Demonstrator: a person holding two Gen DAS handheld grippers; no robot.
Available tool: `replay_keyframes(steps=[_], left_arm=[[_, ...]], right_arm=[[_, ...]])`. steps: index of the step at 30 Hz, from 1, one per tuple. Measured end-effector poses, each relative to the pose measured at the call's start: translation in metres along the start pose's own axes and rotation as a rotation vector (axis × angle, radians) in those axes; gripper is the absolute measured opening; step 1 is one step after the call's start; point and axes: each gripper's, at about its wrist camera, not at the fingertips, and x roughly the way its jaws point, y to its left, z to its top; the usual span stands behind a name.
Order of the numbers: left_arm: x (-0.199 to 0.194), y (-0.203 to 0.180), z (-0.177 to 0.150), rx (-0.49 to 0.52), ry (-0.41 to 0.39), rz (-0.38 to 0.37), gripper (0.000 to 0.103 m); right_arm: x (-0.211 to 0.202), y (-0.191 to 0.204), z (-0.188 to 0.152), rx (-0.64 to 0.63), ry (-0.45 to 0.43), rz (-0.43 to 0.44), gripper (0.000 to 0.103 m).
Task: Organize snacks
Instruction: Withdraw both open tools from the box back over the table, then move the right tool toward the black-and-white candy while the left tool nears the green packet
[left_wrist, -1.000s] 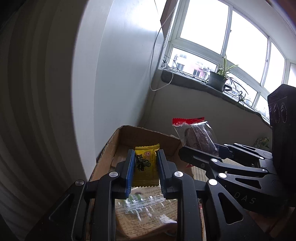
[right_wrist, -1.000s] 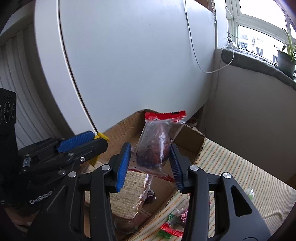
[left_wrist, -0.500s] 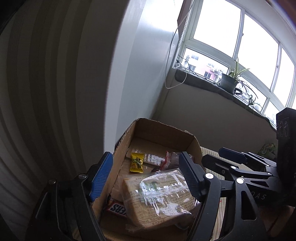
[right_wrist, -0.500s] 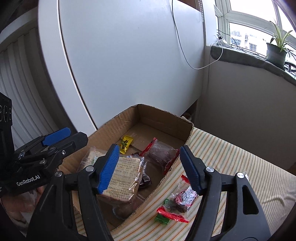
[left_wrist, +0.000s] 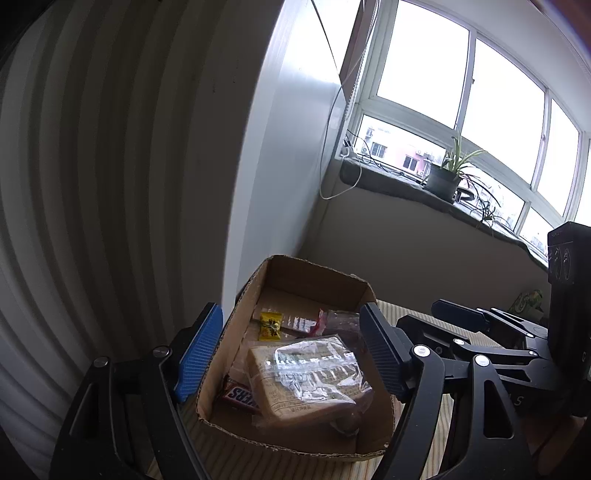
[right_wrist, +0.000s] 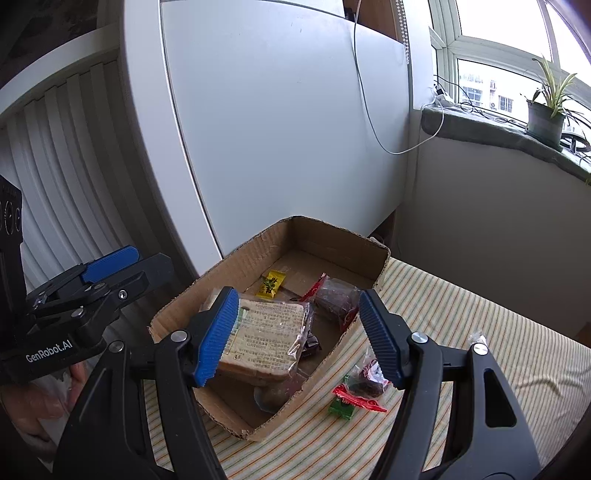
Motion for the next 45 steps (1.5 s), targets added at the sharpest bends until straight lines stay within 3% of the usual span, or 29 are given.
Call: replay_keyframes(steps=[9, 22, 29, 38, 45], left_arm=[[-0.005, -0.04, -0.01, 0.066, 0.024, -0.037, 0.077], [-0.024, -0.166, -0.046, 0.279, 0.061, -0.141, 0.077], [-0.034, -0.197, -0.057, 0.335, 0.066, -0.17, 0.077], [-0.026, -0.193, -0.064, 0.324, 0.085, -0.162, 0.077], [0.016, -0.178, -0.09, 0.232, 0.224, -0.156, 0.077]], right_arm=[[-0.039, -0.04, -0.031, 0.079, -0.015, -0.048, 0.071], [-0.131, -0.137, -0.093, 0.251, -0.083, -0.157, 0.071], [-0.154, -0.149, -0.107, 0.273, -0.11, -0.168, 0.072], [-0.133, -0.155, -0.11, 0.257, -0.057, -0.171, 0.072], [-0.074, -0.175, -0.103, 0.176, 0.077, -0.159, 0.081]])
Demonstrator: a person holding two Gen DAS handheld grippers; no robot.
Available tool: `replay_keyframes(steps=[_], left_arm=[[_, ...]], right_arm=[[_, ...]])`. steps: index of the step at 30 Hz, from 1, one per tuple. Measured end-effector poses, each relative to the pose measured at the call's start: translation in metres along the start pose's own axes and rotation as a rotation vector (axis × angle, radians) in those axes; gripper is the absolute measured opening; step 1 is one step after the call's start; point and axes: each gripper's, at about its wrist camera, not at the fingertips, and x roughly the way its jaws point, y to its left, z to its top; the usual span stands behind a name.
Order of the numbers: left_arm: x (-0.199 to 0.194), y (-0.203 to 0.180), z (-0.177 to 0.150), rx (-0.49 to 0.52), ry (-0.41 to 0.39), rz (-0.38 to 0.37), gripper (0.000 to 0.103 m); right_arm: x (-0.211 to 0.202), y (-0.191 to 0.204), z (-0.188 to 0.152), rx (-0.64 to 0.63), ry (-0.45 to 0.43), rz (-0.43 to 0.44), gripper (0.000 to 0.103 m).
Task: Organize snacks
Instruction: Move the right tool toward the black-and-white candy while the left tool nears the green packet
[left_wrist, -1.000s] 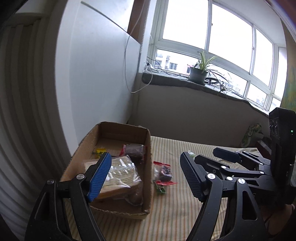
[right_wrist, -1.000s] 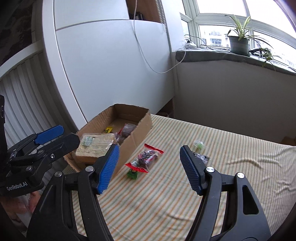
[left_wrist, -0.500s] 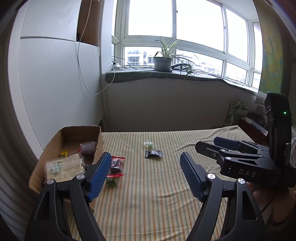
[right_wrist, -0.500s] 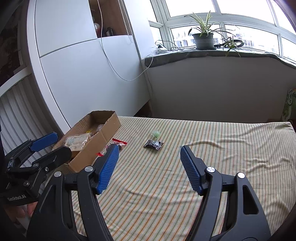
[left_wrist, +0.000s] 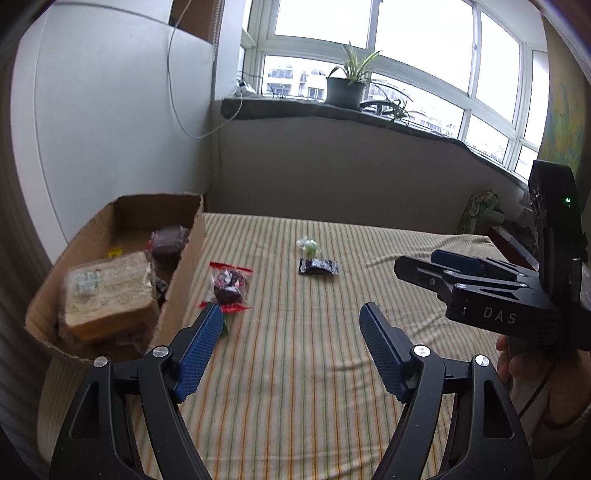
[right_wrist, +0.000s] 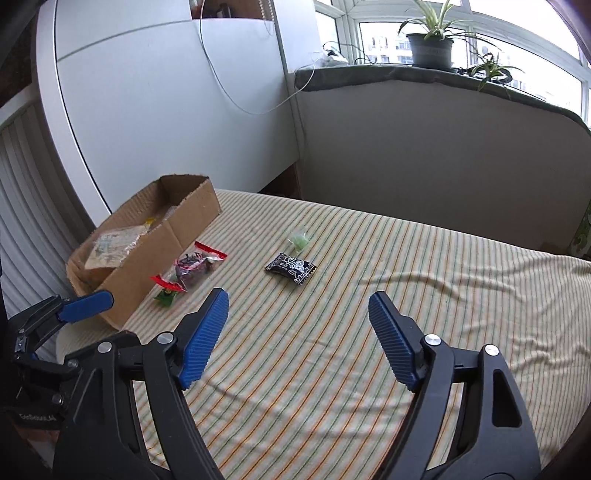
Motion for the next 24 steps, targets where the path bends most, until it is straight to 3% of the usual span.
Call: replay_keyframes(steps=[5, 8, 11, 24], left_arm=[[0.047, 0.014, -0.019, -0.135, 0.163, -0.019, 0.077], [0.067, 0.025, -0.023, -0.18, 0.215, 0.055, 0.077], [0.075, 0.041, -0.022, -0.251, 0.218, 0.122, 0.077], [0.093, 0.042, -0.013, -0.35, 0.18, 0.214, 0.084]], right_arm=[[0.063, 0.0, 0.011, -0.137, 0.138, 0.027, 0.081], [0.09, 0.002, 0.016, -0.206, 0.18, 0.047, 0.081], [0.106, 0.001, 0.023, -0.233, 0.195, 0.059, 0.081], [0.121, 0.011, 0.023, -0.307, 0.224, 0.108, 0.074]])
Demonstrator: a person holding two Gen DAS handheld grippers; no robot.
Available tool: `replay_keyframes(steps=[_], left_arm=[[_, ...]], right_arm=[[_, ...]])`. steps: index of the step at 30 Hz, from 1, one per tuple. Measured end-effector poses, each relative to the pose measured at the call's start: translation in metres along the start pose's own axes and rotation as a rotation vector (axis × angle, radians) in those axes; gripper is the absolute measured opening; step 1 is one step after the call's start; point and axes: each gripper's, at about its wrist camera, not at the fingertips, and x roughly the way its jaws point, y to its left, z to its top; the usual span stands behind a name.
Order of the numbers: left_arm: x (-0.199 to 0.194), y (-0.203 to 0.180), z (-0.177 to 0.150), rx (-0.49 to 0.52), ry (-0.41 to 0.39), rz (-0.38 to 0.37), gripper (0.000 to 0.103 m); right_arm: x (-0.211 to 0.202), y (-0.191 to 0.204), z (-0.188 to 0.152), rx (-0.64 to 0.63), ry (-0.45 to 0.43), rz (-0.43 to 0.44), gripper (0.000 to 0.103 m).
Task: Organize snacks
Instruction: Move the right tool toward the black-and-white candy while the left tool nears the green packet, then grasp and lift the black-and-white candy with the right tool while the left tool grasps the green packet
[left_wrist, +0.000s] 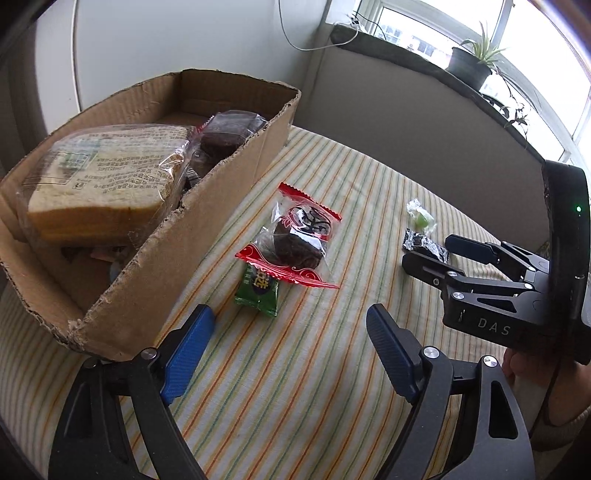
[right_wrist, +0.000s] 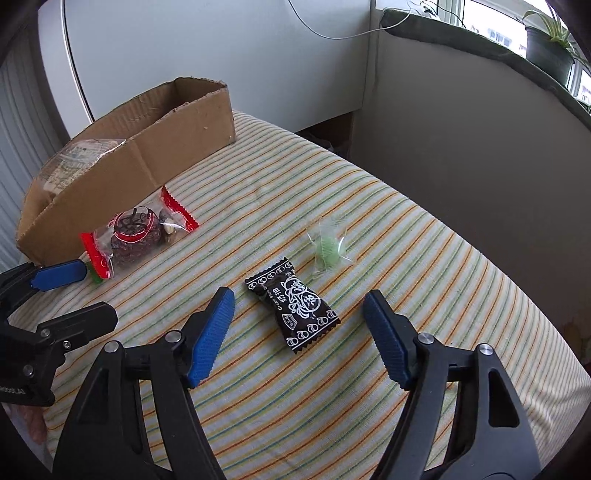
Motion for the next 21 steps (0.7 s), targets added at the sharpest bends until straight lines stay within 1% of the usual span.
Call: replay_keyframes(steps=[3, 4, 7, 9, 12, 14, 15, 17, 18, 19, 20, 21], left_arm=[[-0.004, 0.004, -0.001, -0.026, 0.003, -0.015, 0.084], [-0.005, 0.003, -0.002, -0.021, 0.001, -0.016, 0.084], [-0.001, -0.001, -0.005, 0.001, 0.0, 0.014, 0.084], [0.001, -0.006, -0.002, 0.03, -0.006, 0.032, 0.084], [0.01, -0.003, 0.005, 0.047, 0.0, 0.076, 0.083], [0.013, -0.002, 0.004, 0.07, -0.001, 0.099, 0.078], [0.012, 0.0, 0.004, 0.067, -0.007, 0.103, 0.075], [0.011, 0.008, 0.005, 0.062, -0.016, 0.118, 0.054], [0.011, 0.01, 0.006, 0.062, -0.02, 0.121, 0.048], [0.01, 0.013, 0.006, 0.063, -0.023, 0.125, 0.035], [0.009, 0.016, 0.006, 0.065, -0.025, 0.124, 0.024], [0.009, 0.018, 0.006, 0.068, -0.026, 0.12, 0.022]], right_arm=[[0.0, 0.0, -0.001, -0.011, 0.0, 0.001, 0.074], [0.0, 0.0, -0.001, -0.013, -0.001, 0.002, 0.074], [0.003, -0.002, 0.001, -0.02, -0.004, 0.005, 0.074], [0.002, -0.003, 0.0, -0.021, -0.007, 0.007, 0.074], [-0.001, -0.003, -0.003, -0.019, -0.012, 0.014, 0.074], [-0.002, -0.003, -0.004, -0.019, -0.012, 0.017, 0.074], [-0.003, -0.004, -0.004, -0.018, -0.013, 0.017, 0.074], [-0.005, -0.005, -0.005, -0.016, -0.015, 0.016, 0.073], [-0.006, -0.005, -0.005, -0.014, -0.016, 0.011, 0.068], [-0.007, -0.006, -0.005, -0.013, -0.018, 0.002, 0.059], [-0.008, -0.007, -0.005, -0.012, -0.021, -0.004, 0.053], [-0.01, -0.008, -0.006, -0.008, -0.025, -0.002, 0.041]])
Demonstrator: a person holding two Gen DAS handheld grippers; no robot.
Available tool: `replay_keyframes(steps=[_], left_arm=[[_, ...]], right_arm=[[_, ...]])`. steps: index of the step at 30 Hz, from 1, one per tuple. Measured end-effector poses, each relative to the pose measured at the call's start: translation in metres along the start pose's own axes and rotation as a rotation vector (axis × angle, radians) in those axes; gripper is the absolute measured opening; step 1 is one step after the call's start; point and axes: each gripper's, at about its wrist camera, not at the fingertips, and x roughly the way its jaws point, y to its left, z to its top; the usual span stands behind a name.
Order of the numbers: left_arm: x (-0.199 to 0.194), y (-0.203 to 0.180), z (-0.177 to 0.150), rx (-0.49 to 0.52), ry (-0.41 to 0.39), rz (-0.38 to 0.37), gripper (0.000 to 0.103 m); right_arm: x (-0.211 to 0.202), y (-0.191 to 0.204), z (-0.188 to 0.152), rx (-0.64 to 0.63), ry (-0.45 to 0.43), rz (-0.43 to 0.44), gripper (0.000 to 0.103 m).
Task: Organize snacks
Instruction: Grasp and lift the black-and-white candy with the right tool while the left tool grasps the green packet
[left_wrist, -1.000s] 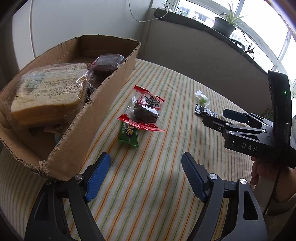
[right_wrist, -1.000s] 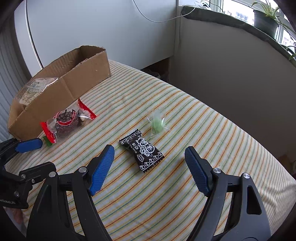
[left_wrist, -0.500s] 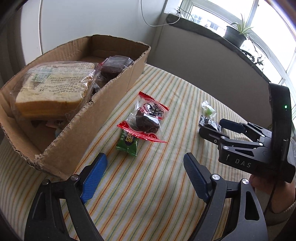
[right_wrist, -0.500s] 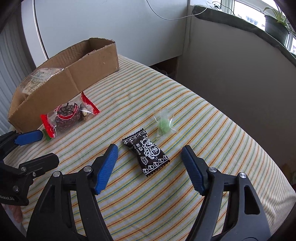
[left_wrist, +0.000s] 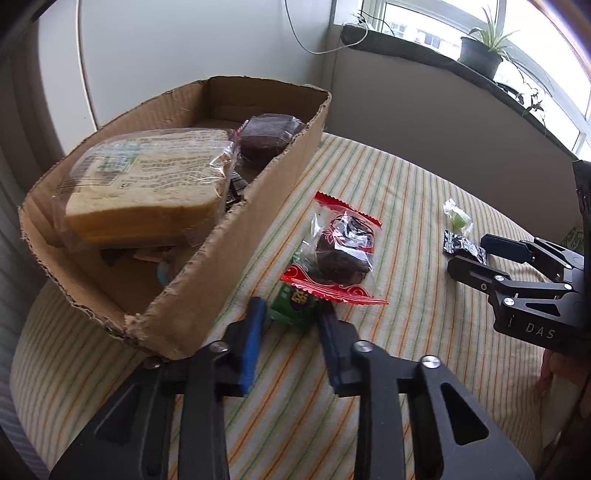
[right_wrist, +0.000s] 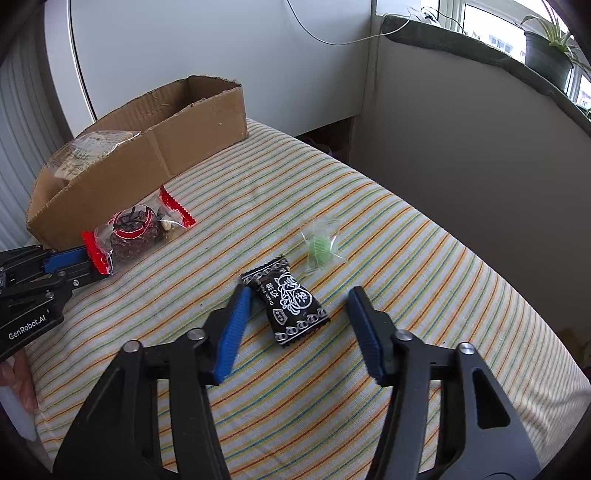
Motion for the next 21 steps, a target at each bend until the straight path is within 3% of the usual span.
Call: replay_keyframes(steps=[3, 10, 21], left_arm=[[0.0, 0.004, -0.001, 0.009, -0.005, -0.02, 0.019], [-0.009, 0.009, -0.007, 0.008, -0.029, -0.09, 0.018], [-0.037, 0.03, -0.022, -0.024, -0.044, -0.217, 0.018]], right_arm=[[-0.003, -0.001, 0.0, 0.009, -0.002, 0.005, 0.029], [-0.011, 0.0, -0.007, 0.03, 0.009, 0.021, 0.028], [-0.046, 0.018, -0.037, 0.182, -0.019, 0.016, 0.028]])
